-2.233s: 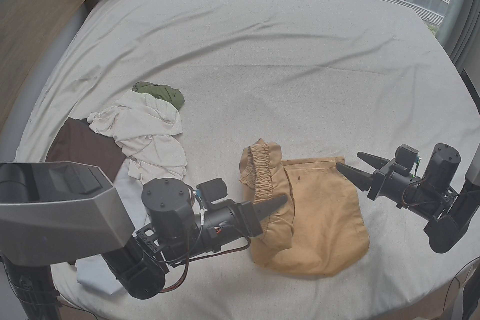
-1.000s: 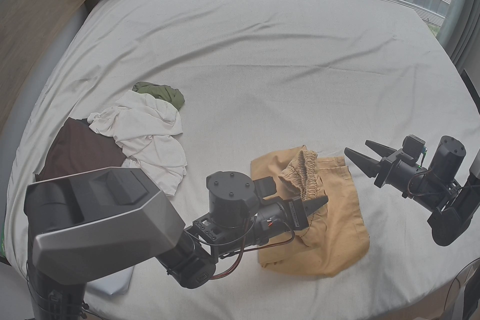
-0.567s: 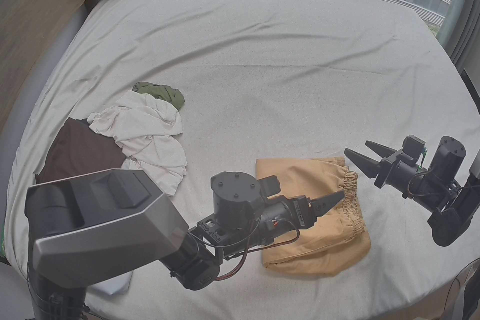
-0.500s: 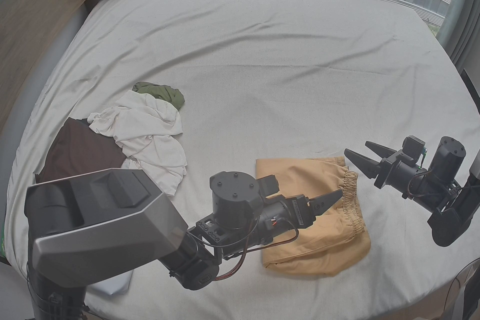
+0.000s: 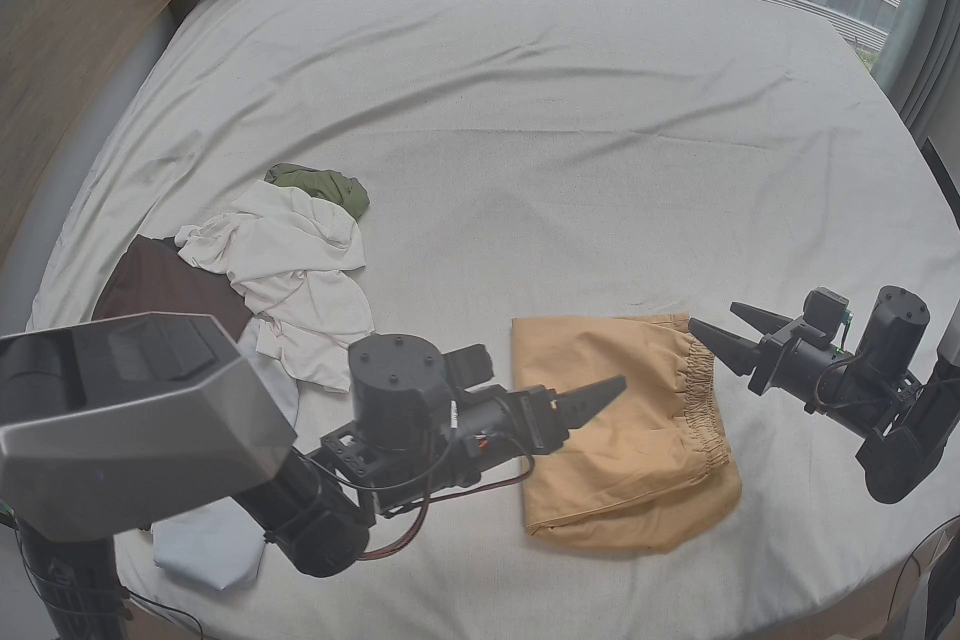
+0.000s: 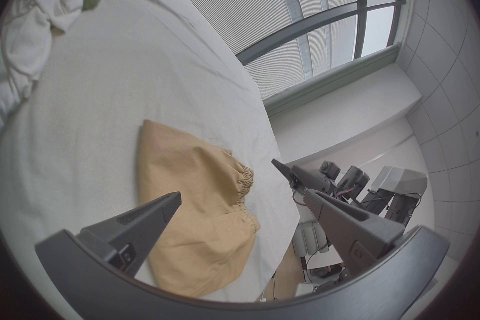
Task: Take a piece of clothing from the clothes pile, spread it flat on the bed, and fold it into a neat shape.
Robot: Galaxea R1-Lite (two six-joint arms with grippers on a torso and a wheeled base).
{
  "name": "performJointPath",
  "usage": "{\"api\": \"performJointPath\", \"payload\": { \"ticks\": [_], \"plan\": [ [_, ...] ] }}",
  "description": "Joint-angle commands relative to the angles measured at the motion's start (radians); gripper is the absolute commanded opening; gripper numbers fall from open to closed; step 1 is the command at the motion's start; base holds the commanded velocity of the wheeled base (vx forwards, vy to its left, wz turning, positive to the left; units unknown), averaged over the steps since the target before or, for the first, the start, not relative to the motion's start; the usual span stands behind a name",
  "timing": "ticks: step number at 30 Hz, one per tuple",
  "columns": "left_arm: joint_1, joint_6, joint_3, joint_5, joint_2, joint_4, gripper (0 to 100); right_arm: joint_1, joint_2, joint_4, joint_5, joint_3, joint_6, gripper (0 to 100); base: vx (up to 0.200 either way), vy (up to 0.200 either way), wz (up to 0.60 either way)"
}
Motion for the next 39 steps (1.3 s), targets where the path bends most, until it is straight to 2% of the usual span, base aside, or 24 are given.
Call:
{"api": "performJointPath", "payload": {
  "ticks": [1, 10, 12, 15, 23, 27, 39],
  "plan": [
    [0.077, 0.003, 0.112, -0.009, -0.128, -0.017, 100, 0.000, 0.029, 0.010, 0.000, 0.035, -0.001, 100, 0.000, 0.000, 0.00],
    [0.221, 0.006, 0.299, -0.042, -0.143, -0.211, 100, -0.011, 0.064, 0.018, 0.000, 0.120, 0.001, 100, 0.000, 0.000, 0.00],
    [0.241, 0.035, 0.329, -0.054, -0.137, -0.228, 100, -0.019, 0.066, 0.027, 0.000, 0.146, -0.001, 100, 0.000, 0.000, 0.00],
    [0.251, 0.093, 0.360, -0.065, -0.139, -0.230, 100, -0.019, 0.070, 0.046, -0.001, 0.180, -0.001, 100, 0.000, 0.000, 0.00],
    [0.257, 0.168, 0.405, -0.072, -0.134, -0.239, 100, -0.023, 0.116, 0.041, -0.001, 0.215, -0.004, 100, 0.000, 0.000, 0.00],
    [0.274, 0.260, 0.435, -0.072, -0.128, -0.264, 100, -0.023, 0.125, 0.044, -0.001, 0.235, -0.007, 100, 0.000, 0.000, 0.00],
    [0.274, 0.279, 0.440, -0.072, -0.130, -0.265, 100, -0.034, 0.187, 0.042, -0.003, 0.255, -0.033, 100, 0.000, 0.000, 0.00]
  ]
}}
